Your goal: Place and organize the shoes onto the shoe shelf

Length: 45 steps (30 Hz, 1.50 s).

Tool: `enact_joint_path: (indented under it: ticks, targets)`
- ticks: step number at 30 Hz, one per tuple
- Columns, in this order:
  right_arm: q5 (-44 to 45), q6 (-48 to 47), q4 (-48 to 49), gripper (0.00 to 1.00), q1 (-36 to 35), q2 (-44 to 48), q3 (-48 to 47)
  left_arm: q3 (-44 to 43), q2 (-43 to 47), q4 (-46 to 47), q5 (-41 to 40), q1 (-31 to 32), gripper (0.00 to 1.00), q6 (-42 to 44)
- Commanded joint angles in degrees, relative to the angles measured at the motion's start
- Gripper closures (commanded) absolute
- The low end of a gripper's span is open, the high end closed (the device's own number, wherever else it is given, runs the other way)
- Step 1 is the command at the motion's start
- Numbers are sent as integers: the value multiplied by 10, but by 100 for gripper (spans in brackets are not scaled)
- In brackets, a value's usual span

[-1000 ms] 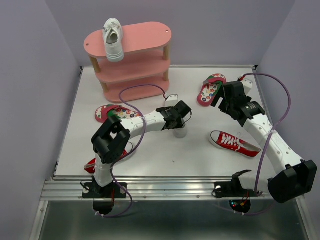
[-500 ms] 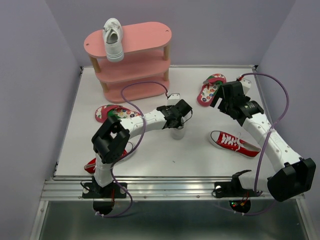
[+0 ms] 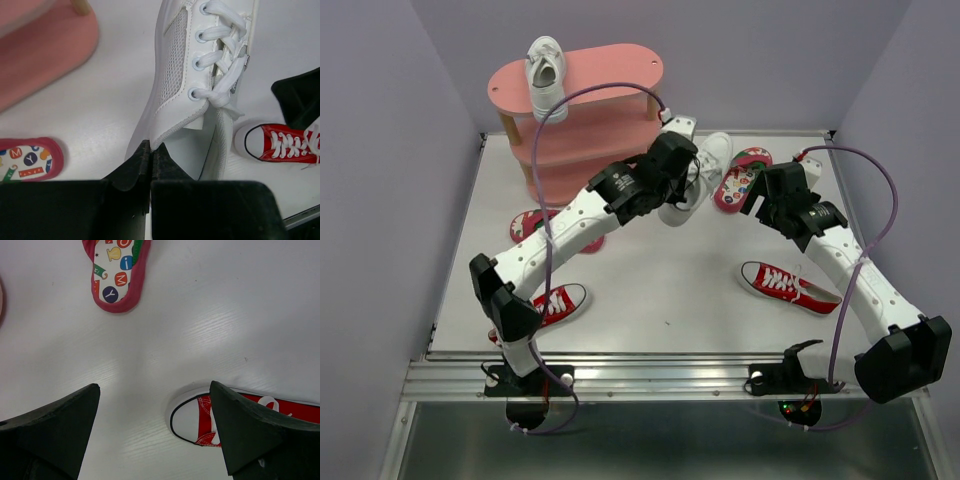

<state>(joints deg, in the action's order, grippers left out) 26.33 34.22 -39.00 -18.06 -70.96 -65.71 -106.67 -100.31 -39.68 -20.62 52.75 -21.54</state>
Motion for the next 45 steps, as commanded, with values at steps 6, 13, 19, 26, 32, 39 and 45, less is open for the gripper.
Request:
enact_joint_path:
  ticks: [6,13,19,26,32,39,45]
  targets:
    - [18,3,12,4,0,25,5,-220,33,-7,1,-59,100,79]
    - [19,7,12,4,0,29,9,-322,19,29,20,-118,100,80]
    - [17,9,12,3,0,30,11,-299,40,90,-6,-164,100,47]
    - [4,16,12,3,0,28,12,-285,31,134,-26,-204,100,-5]
    - [7,15,9,3,0,33,14,-288,20,162,-49,-223,100,-33]
    - [0,15,8,3,0,29,13,-283,8,181,-60,-252,100,-81]
    - [-2,13,4,3,0,30,7,-277,-8,190,-68,-267,100,-111]
